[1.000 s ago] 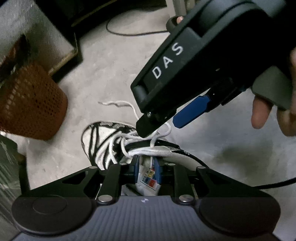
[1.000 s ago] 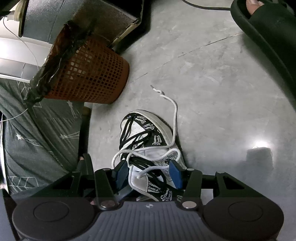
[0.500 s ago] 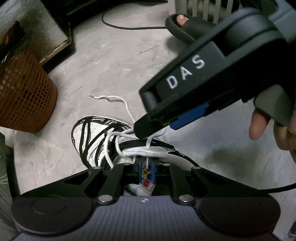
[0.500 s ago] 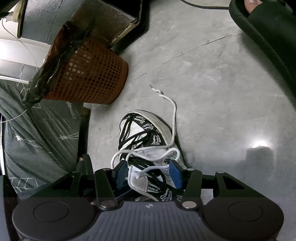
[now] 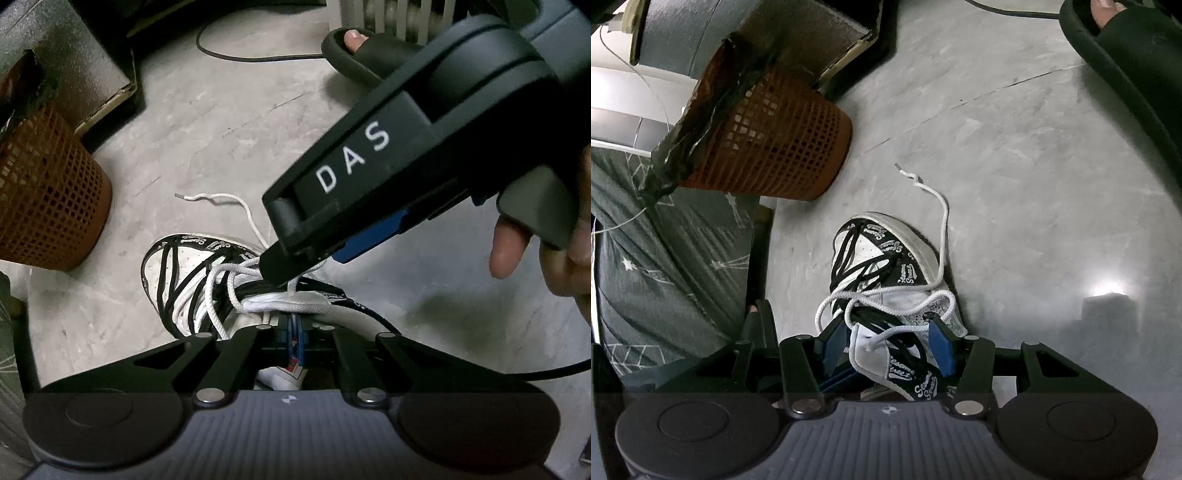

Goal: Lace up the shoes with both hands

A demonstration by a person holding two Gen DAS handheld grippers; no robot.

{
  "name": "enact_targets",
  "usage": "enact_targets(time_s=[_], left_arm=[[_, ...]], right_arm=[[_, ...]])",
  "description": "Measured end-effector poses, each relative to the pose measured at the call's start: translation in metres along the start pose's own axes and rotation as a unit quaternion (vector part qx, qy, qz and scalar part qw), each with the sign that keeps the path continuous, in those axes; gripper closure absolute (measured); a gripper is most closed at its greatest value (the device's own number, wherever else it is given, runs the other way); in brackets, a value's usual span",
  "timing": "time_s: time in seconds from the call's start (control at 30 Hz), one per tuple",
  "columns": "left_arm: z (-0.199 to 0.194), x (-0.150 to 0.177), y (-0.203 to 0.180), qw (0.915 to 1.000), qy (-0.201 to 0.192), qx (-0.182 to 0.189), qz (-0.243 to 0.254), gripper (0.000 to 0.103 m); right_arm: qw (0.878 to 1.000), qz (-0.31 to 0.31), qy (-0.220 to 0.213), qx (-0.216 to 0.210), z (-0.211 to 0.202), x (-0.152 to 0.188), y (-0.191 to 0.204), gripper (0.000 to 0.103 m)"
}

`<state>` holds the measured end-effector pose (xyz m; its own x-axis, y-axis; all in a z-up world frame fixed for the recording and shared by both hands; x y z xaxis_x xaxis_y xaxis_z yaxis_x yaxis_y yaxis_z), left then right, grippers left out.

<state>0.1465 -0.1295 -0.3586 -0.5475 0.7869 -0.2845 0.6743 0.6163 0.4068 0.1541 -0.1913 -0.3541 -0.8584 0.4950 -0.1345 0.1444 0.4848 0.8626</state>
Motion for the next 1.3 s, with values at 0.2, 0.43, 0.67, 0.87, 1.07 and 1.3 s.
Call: enact_targets(time_s=[0.2,0.43,0.67,0.87,1.07,1.3], left_arm=[[-0.004,0.001,-0.002,1.0000,0.002,-0.003,0.007,0.099],[-0.005,0.005,0.000,1.0000,0.005,0.002,0.000,0.100],[-0.006,0.003,-0.002,1.0000,0.003,0.001,0.006,0.099],[-0.007,0.002,-0.004,1.0000,0.000,0.001,0.010,0.097],[-0.004,0.001,-0.004,0.9999,-0.001,0.000,0.014,0.098],[-0.003,-0.001,-0.004,0.9999,-0.003,-0.001,0.012,0.100]], right_arm=[[1.000,-0.016,0.020,0.009,0.005,0.005,0.003,0.049],[0.999,-0.030,0.035,0.012,0.008,0.011,0.007,0.049],[0.999,-0.029,0.034,0.012,0.008,0.011,0.007,0.049],[0.999,-0.030,0.035,0.012,0.009,0.011,0.007,0.049],[0.999,-0.028,0.033,0.012,0.008,0.011,0.005,0.049],[0.999,-0.026,0.034,0.014,0.008,0.012,0.004,0.049]])
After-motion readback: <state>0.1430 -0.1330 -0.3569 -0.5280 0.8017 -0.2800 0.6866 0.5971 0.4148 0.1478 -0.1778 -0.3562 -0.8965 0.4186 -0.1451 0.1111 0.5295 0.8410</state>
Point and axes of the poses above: each gripper's, at about its wrist camera, not at the fingertips, and z roughly the way its jaws point, y to its left, x to its underside, the point moved 9 cm from there along z, roughly the way its jaws point, and after that the axes turned 15 degrees about -x, right-handed, at the moved point
